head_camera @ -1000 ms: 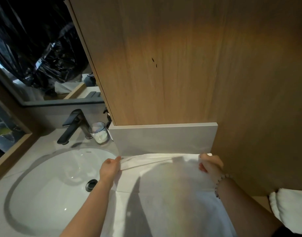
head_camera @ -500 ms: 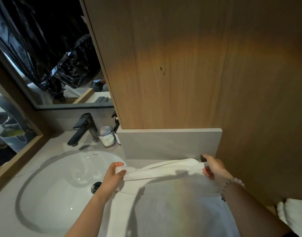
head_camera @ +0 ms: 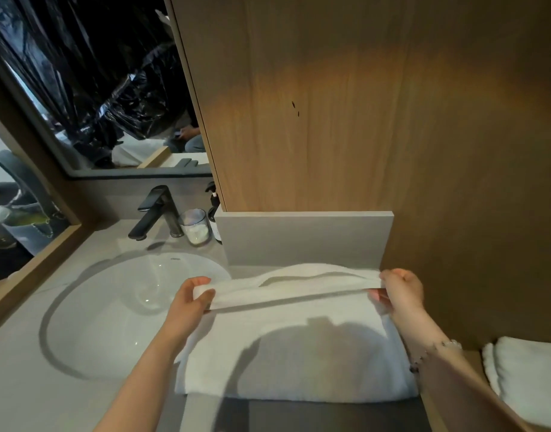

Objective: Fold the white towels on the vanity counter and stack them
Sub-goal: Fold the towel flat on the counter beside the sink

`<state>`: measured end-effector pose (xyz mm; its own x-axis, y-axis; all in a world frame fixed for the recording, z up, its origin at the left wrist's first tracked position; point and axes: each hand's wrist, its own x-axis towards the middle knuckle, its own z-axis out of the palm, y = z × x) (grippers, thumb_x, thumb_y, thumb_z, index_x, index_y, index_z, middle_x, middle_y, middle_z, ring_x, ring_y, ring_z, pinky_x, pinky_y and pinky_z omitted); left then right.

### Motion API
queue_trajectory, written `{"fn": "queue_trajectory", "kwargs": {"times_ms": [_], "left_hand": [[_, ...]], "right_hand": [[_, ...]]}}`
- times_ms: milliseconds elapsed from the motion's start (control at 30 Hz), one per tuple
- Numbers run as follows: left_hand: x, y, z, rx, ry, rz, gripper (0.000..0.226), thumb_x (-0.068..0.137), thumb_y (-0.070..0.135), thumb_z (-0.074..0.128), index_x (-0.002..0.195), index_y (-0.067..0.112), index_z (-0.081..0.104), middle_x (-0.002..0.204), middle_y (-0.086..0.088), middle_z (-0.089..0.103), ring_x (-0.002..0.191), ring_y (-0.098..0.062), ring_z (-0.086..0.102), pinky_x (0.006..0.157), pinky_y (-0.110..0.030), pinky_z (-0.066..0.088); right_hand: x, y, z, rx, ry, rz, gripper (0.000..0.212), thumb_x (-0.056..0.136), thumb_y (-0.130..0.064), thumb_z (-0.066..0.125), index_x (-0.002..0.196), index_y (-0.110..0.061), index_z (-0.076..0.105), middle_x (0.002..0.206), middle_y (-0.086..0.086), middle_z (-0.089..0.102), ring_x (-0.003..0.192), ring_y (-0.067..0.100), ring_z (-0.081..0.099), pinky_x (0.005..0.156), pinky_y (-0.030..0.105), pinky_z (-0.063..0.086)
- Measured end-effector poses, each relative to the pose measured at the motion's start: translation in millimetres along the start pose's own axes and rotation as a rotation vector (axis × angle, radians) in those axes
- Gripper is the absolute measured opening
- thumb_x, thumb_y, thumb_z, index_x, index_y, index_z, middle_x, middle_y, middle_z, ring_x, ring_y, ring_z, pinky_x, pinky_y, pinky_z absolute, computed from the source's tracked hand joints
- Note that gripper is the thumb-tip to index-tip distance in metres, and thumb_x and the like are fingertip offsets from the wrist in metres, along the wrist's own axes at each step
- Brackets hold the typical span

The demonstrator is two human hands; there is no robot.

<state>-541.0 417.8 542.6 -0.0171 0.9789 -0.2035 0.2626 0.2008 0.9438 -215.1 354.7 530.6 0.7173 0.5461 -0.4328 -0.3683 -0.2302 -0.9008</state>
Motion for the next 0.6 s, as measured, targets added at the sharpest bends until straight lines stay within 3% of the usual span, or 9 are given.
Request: {"fn": "queue_trajectory", "kwargs": {"times_ms": [100,167,400,500,600], "left_hand": [[-15,-9,-11,-0.010,-0.003,-0.012,0.015,0.093,0.003,0.049,0.105,0.012,0.051,0.093,-0.004,0.054,0.080,-0.019,0.055,0.076,-0.030,0.048],[-24,-17,-17,0.026,-0.016,-0.027,0.015,0.093,0.002,0.049,0.100,0.015,0.053,0.094,-0.007,0.055,0.081,-0.021,0.055,0.077,-0.032,0.049],[-47,-48,-34,0.067,-0.137,-0.071,0.023,0.090,-0.002,0.051,0.104,0.015,0.053,0.095,-0.009,0.056,0.074,-0.019,0.052,0.067,-0.026,0.044],[-59,-48,-35,0.023,-0.185,-0.101,0.033,0.071,0.007,0.062,0.102,0.015,0.054,0.086,-0.007,0.059,0.071,-0.019,0.055,0.062,-0.024,0.046],[-65,-49,-37,0.045,-0.209,-0.139,0.045,0.058,0.013,0.056,0.103,0.017,0.054,0.085,-0.011,0.057,0.073,-0.023,0.052,0.065,-0.031,0.041]], "right_hand": [[-26,8,-25,-0.037,-0.149,-0.011,0.025,0.093,-0.010,0.052,0.118,-0.012,0.051,0.102,0.010,0.056,0.087,0.024,0.061,0.069,0.028,0.055],[-42,15,-40,-0.094,-0.198,-0.037,0.026,0.095,-0.012,0.052,0.120,-0.017,0.051,0.112,0.008,0.055,0.103,0.023,0.059,0.082,0.033,0.054],[-60,47,-81,-0.339,-0.282,-0.178,0.031,0.089,0.000,0.054,0.112,-0.021,0.050,0.116,0.004,0.047,0.091,0.016,0.050,0.071,0.030,0.052],[-63,55,-93,-0.430,-0.330,-0.201,0.033,0.087,0.002,0.055,0.112,-0.017,0.048,0.113,0.003,0.046,0.091,0.013,0.048,0.062,0.025,0.047],[-62,58,-100,-0.531,-0.379,-0.182,0.031,0.087,0.002,0.055,0.112,-0.015,0.045,0.107,0.003,0.044,0.085,0.016,0.048,0.055,0.025,0.046]]}}
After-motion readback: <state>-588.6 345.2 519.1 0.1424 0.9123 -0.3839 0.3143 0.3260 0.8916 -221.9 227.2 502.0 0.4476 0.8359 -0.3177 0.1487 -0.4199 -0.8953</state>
